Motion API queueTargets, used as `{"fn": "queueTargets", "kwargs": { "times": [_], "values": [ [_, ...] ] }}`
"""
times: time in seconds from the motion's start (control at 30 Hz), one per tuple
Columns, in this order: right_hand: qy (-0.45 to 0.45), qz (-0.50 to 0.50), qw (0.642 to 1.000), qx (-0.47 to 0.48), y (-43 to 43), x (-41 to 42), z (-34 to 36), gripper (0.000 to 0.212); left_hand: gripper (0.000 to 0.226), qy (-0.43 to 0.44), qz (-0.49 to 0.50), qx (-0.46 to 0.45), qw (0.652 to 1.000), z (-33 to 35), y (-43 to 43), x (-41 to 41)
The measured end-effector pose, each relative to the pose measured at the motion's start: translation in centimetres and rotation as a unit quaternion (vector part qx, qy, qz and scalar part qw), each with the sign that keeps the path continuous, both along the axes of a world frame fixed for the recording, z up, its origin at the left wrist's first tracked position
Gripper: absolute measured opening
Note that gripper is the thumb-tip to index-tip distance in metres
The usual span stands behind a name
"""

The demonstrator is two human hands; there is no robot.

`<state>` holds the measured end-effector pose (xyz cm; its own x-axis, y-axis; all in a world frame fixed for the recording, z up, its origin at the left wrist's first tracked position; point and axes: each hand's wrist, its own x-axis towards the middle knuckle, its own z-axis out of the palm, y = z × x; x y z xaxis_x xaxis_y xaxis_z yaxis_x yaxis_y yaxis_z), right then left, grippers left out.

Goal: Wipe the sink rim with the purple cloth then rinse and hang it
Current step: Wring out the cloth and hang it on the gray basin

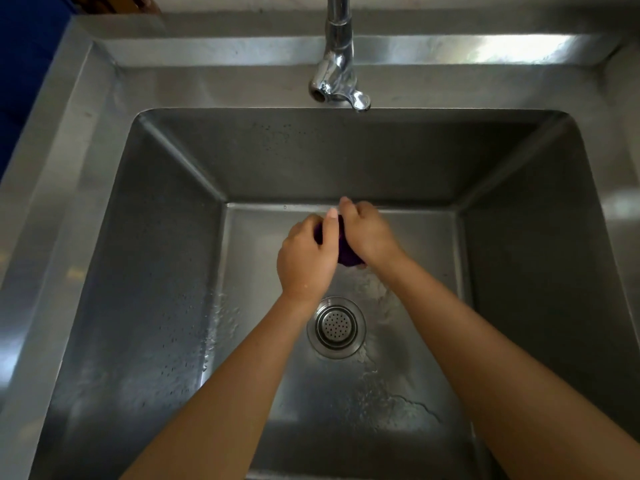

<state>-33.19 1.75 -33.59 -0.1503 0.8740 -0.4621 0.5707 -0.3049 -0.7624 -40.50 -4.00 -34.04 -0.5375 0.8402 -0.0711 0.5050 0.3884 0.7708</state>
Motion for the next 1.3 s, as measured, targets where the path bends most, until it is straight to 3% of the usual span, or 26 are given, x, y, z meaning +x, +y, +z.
{"fn": "queueTargets", "kwargs": {
  "times": [0.1,0.2,0.23,0.3,0.37,0.4,0.53,0.6,0.8,0.97,1.1,1.3],
  "values": [
    [0.055,-0.004,0.996,-0.068,-0.4,0.2,0.8,0.042,0.031,-0.155,0.062,-0.002,0.986,0.0,0.2,-0.2],
    [0.164,-0.011,0.977,-0.138,-1.4,1.1,2.7,0.047,0.032,-0.222,0.126,-0.019,0.967,-0.6,0.5,-1.2],
    [0.163,0.021,0.980,-0.111,-2.0,1.6,3.1,0.047,0.032,-0.238,0.149,-0.027,0.959,-0.7,0.6,-1.4],
    [0.055,0.154,0.984,0.063,-3.2,2.4,3.4,0.052,0.032,-0.285,0.187,-0.040,0.939,-0.3,1.0,-1.8],
    [-0.102,0.282,0.915,0.269,-3.8,2.7,3.1,0.065,0.030,-0.327,0.190,-0.055,0.924,0.3,1.3,-2.0],
    [-0.131,0.317,0.883,0.321,-3.7,2.7,2.7,0.069,0.027,-0.350,0.183,-0.070,0.916,0.5,1.4,-1.8],
    [-0.057,0.318,0.860,0.396,-2.2,2.0,1.7,0.060,0.032,-0.472,0.160,-0.174,0.849,1.3,0.9,-1.3],
    [-0.044,0.290,0.852,0.433,-1.9,1.5,1.2,0.049,0.034,-0.491,0.170,-0.183,0.834,1.5,0.6,-1.1],
    [-0.063,0.130,0.893,0.426,-1.8,-0.2,0.0,0.045,0.048,-0.397,0.210,-0.073,0.890,1.1,0.4,-0.3],
    [-0.015,0.046,0.943,0.330,-2.4,-0.9,-0.4,0.052,0.057,-0.106,0.119,-0.043,0.986,0.9,0.3,-0.6],
    [0.001,-0.005,0.975,0.221,-2.5,-1.2,0.0,0.044,0.058,0.016,0.069,-0.056,0.996,1.5,0.2,-0.7],
    [0.013,-0.077,0.989,0.128,-2.4,-2.1,0.3,0.046,0.062,0.054,0.055,-0.018,0.997,1.3,0.5,-1.1]
  ]
}}
